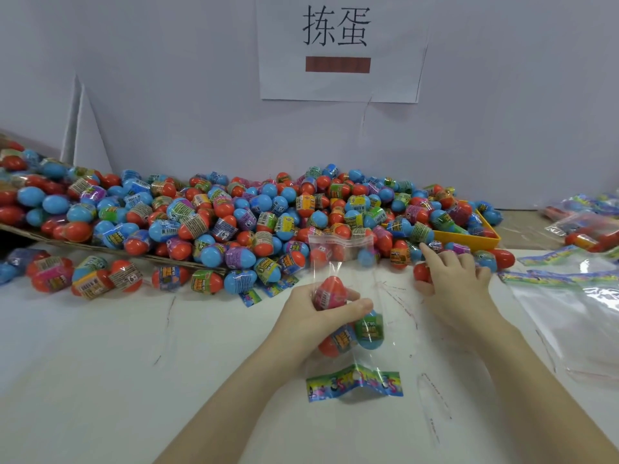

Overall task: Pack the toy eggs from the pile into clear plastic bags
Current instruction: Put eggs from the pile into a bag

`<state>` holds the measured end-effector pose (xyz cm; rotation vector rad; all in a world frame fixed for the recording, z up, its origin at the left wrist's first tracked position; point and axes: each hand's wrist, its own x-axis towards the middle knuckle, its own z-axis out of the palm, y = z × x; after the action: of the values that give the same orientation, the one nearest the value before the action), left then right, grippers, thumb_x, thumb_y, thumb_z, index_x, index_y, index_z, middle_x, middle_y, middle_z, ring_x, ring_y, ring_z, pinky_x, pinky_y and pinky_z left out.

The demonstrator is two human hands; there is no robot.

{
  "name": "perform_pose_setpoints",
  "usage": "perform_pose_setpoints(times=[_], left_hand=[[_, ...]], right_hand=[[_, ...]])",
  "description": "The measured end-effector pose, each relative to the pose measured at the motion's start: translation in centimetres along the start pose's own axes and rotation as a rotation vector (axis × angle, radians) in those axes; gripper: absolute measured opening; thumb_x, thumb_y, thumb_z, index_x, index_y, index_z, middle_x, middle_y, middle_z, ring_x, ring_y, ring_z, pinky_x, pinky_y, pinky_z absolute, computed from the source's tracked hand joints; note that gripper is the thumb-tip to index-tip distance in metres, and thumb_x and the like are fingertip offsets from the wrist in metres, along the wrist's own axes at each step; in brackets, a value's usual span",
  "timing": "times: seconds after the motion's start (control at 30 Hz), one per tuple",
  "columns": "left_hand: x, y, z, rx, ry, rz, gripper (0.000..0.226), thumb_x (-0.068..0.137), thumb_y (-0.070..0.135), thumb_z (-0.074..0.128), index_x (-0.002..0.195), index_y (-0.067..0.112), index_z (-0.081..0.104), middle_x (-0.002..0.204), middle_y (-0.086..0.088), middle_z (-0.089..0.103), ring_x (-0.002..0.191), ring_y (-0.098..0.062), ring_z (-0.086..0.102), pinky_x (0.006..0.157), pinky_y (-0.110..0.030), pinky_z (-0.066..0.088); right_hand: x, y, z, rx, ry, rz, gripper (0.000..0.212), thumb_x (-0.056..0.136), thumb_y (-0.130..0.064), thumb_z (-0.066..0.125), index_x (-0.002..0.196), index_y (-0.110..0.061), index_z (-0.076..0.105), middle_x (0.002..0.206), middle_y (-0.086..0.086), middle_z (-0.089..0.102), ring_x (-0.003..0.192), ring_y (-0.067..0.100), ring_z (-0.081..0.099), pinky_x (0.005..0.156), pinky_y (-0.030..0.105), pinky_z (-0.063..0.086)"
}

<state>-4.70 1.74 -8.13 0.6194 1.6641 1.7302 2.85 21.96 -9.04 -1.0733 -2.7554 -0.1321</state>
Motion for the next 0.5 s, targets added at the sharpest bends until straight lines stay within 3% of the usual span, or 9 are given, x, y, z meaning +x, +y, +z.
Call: perform_pose_setpoints(times=[0.07,0.13,0.2,0.27,0.37,0.43,0.5], left_hand=[[-0.1,0.1,0.1,0.001,-0.008,-0.009,0.016,0.069,0.02,0.079,0.08,0.015,0.068,0.072,0.0,0.07,0.068,-0.009,0.068,0.054,-0.022,0.05],[-0.2,0.2,0.0,0.006,-0.021,-0.008,0.017,0.068,0.02,0.079,0.079,0.016,0.068,0.07,0.002,0.07,0.065,-0.007,0.068,0.05,-0.019,0.049],[-0.3,0.3,0.0,0.017,-0.034,0.002,0.017,0.067,0.021,0.08,0.079,0.016,0.068,0.068,0.004,0.07,0.064,-0.005,0.068,0.05,-0.017,0.049],[-0.3,0.3,0.0,0.049,-0.042,0.014,0.017,0.067,0.022,0.08,0.079,0.018,0.069,0.067,0.009,0.07,0.065,-0.002,0.067,0.051,-0.015,0.049],[-0.4,0.5,0.1,0.097,-0.072,0.031,0.023,0.063,0.032,0.08,0.08,0.023,0.069,0.071,0.011,0.072,0.069,0.0,0.068,0.054,-0.013,0.049],[-0.6,0.6,0.3,0.101,-0.116,0.055,0.036,0.054,0.046,0.076,0.084,0.028,0.068,0.075,0.012,0.072,0.073,-0.001,0.068,0.058,-0.013,0.05],[-0.8,0.5,0.6,0.09,-0.146,0.085,0.042,0.051,0.051,0.072,0.087,0.031,0.067,0.08,0.012,0.073,0.077,-0.001,0.069,0.061,-0.012,0.05]], right_hand=[[-0.1,0.0,-0.5,0.013,0.027,-0.004,0.054,0.091,-0.039,0.052,0.139,-0.027,0.032,0.135,0.003,0.037,0.124,0.025,0.026,0.099,0.041,0.022],[-0.4,-0.3,-1.5,0.18,0.169,-0.023,0.047,0.08,-0.042,0.066,0.122,-0.025,0.053,0.123,0.003,0.047,0.115,0.024,0.034,0.092,0.038,0.026],[-1.0,-0.7,-3.0,0.568,0.332,-0.052,0.039,0.067,-0.034,0.079,0.099,-0.024,0.061,0.105,0.001,0.056,0.1,0.018,0.048,0.084,0.032,0.037],[-1.9,-1.4,-5.2,1.01,0.33,-0.122,0.037,0.056,-0.029,0.082,0.084,-0.03,0.056,0.086,-0.009,0.06,0.079,0.005,0.058,0.066,0.018,0.046],[-3.4,-2.5,-7.5,1.38,0.251,-0.271,0.037,0.049,-0.033,0.074,0.083,-0.033,0.06,0.076,-0.01,0.065,0.058,-0.001,0.061,0.048,0.008,0.043],[-4.1,-3.1,-8.2,1.41,0.207,-0.349,0.036,0.055,-0.035,0.068,0.089,-0.032,0.061,0.071,-0.013,0.066,0.056,-0.002,0.059,0.047,0.008,0.043],[-4.6,-3.6,-8.3,1.269,0.175,-0.412,0.036,0.063,-0.045,0.061,0.098,-0.038,0.056,0.078,-0.015,0.064,0.066,0.001,0.06,0.055,0.011,0.047]])
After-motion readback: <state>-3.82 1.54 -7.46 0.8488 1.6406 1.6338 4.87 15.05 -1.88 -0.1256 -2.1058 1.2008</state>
